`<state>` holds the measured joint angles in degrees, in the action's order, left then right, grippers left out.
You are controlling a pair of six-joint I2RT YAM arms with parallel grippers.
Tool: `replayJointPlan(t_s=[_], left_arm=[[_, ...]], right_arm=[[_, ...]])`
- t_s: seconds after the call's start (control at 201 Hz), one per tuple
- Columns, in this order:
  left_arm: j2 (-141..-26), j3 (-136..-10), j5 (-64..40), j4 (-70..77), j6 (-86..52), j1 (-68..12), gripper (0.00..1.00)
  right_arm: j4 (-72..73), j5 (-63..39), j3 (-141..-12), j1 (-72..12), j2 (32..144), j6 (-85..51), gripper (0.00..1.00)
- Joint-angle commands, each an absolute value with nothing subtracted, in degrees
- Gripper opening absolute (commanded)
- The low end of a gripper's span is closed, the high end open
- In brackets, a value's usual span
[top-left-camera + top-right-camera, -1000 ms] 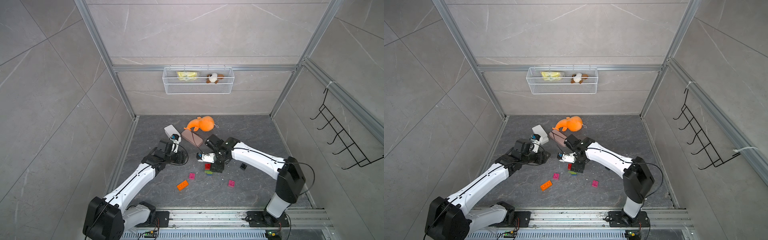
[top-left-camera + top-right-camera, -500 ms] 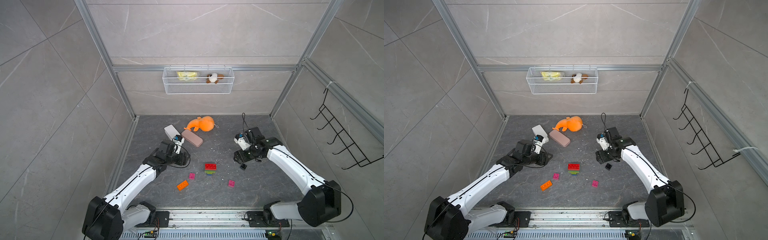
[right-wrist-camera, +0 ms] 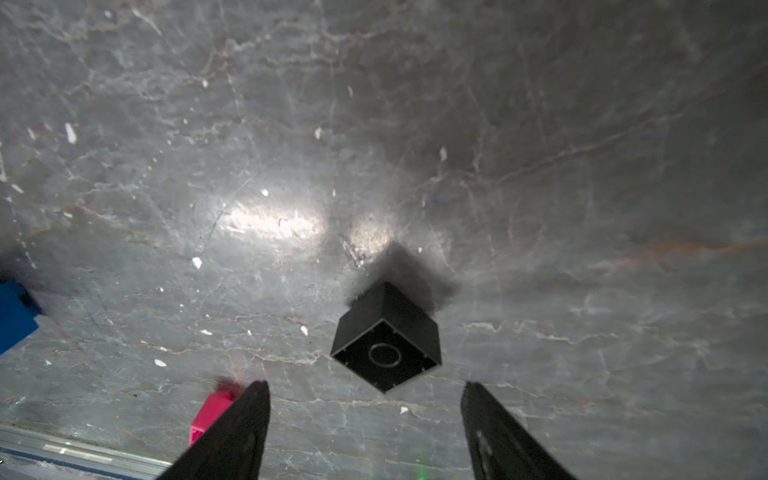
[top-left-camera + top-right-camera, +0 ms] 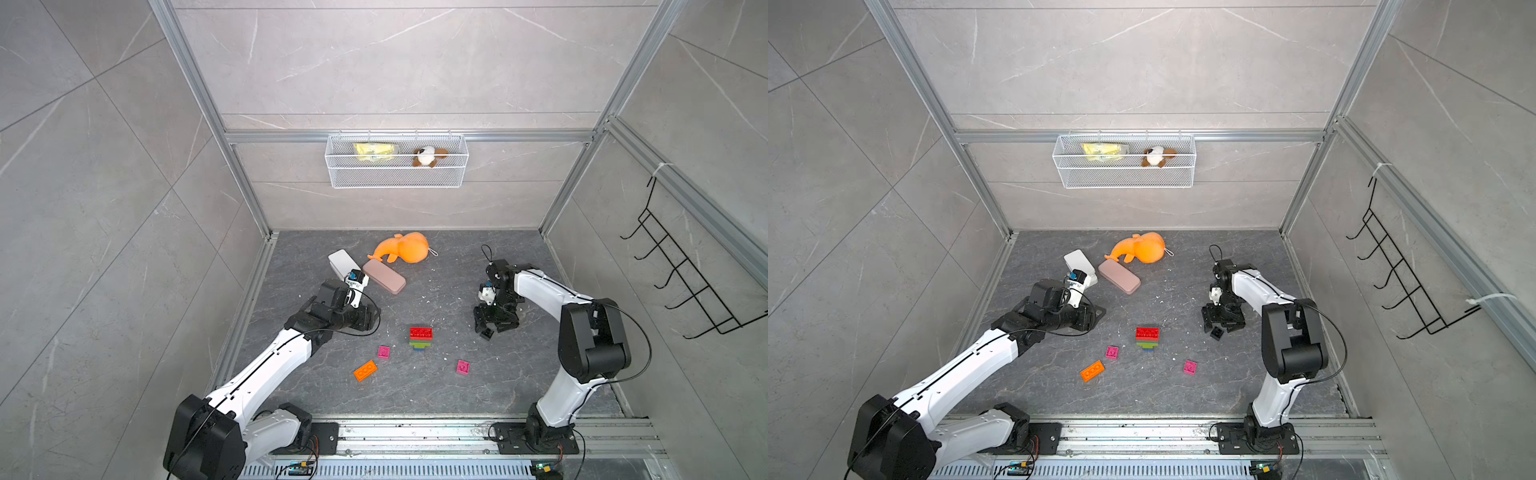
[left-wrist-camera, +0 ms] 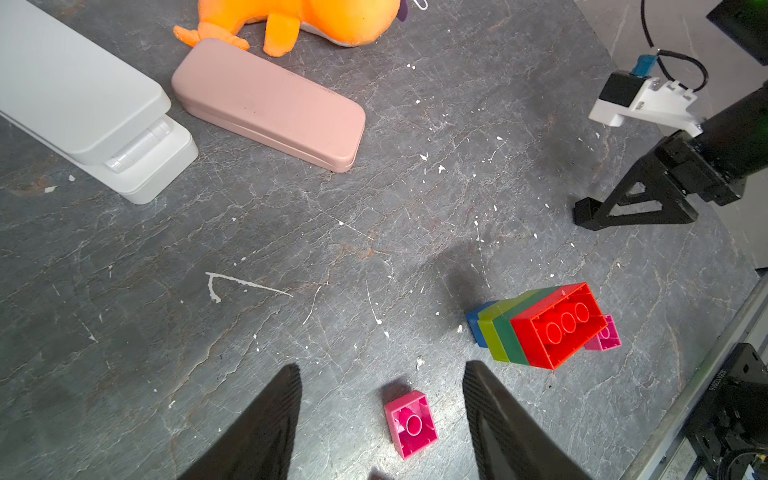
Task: Assemble a carrot with lego
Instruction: Pick up the lego brick from the center of the board.
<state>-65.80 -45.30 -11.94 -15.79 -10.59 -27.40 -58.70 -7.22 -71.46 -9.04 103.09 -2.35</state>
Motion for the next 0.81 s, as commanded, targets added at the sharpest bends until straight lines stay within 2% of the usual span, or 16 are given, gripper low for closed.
replayJointPlan(t_s=[0.0, 0.104, 0.244, 0.363, 0.443, 0.602, 0.801], left_arm=[[-64.97, -47.13, -13.53, -14.22, -9.84, -27.42, 0.66], [-65.29, -47.21, -13.63, -14.28, -9.73, -27.40, 0.66], [-65.57, -47.80, -13.84, -14.41, -9.76, -27.36, 0.66], [-65.74, -47.72, -14.60, -13.98, -9.31, -27.42, 0.66], [-65.45, -47.06, -18.86, -13.18, -7.00, -27.63, 0.65], [-63.17, -44.91, -21.95, -11.14, 4.93, -33.25, 0.67], [-66.18, -46.86, -22.52, -12.05, 9.53, -37.01, 0.69]], right_arm=[[-62.05, -4.63, -74.21, -9.55, 105.46, -1.15, 0.76], [-63.16, -4.12, -75.62, -10.67, 107.31, 2.61, 0.75], [-62.21, 4.23, -74.01, -13.77, 106.26, 5.38, 0.74], [-59.59, 4.42, -71.38, -14.79, 103.36, 8.44, 0.74], [-59.17, 5.16, -70.54, -14.91, 102.72, 9.32, 0.74], [-60.47, 6.22, -70.54, -15.67, 104.39, 10.26, 0.71], [-60.70, 9.60, -70.86, -16.88, 106.68, 11.73, 0.67]])
